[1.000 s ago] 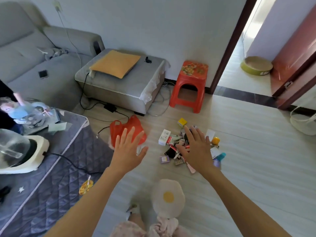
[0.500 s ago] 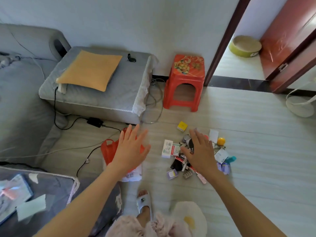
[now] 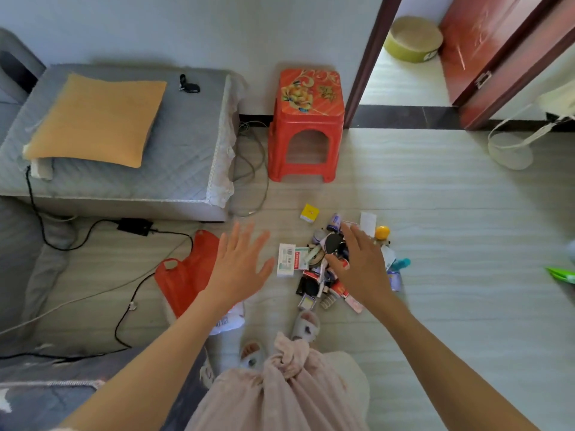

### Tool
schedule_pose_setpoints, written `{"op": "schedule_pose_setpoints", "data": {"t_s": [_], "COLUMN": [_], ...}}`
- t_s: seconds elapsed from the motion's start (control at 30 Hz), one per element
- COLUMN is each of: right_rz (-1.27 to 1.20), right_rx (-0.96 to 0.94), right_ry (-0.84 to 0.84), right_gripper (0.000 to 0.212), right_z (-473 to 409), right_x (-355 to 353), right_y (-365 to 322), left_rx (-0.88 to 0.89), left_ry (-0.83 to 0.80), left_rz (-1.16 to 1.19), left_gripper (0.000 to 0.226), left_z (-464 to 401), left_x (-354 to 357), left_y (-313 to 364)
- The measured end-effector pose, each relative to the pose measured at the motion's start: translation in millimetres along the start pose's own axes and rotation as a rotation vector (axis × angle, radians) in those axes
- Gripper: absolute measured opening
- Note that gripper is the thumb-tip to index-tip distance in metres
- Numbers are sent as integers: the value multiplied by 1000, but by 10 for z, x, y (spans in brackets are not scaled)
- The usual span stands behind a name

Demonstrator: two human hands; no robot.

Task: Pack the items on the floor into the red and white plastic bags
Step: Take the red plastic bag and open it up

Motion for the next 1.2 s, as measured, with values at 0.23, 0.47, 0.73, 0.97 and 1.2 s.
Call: {"op": "schedule_pose_setpoints", "data": {"t_s": [0.23, 0.47, 0.73, 0.97, 1.2], "right_rz": [35, 47, -14, -8, 27], "right_rx": [-15, 19, 145, 180, 88], "right_ry": [-88, -152, -70, -12, -107], "right_gripper": [68, 67, 69, 67, 66], "right_z": [-514, -711, -697, -666, -973], "right_x": [81, 120, -53, -361, -248], "right_y": [287, 412, 547, 941, 1358], "left_rx": [-79, -45, 89, 196, 189], "left_ry": [-45, -119, -154, -187, -107], "left_rz": [2, 14, -33, -62, -41], "left_gripper": [84, 67, 62, 65, 65], "left_z": [-463, -754, -1081, -1402, -1627], "left_x": [365, 531, 500, 567, 751], "left_y": [-2, 71, 304, 831, 1178]}}
Point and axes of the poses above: each hand's wrist, its own z-axis away from the middle knuckle, its own x-axis out of the palm, y = z × x, the point moved 6 cm from there along -z, towards the middle knuckle, and after that the axes turned 4 degrees about x, right-handed, at the moved point
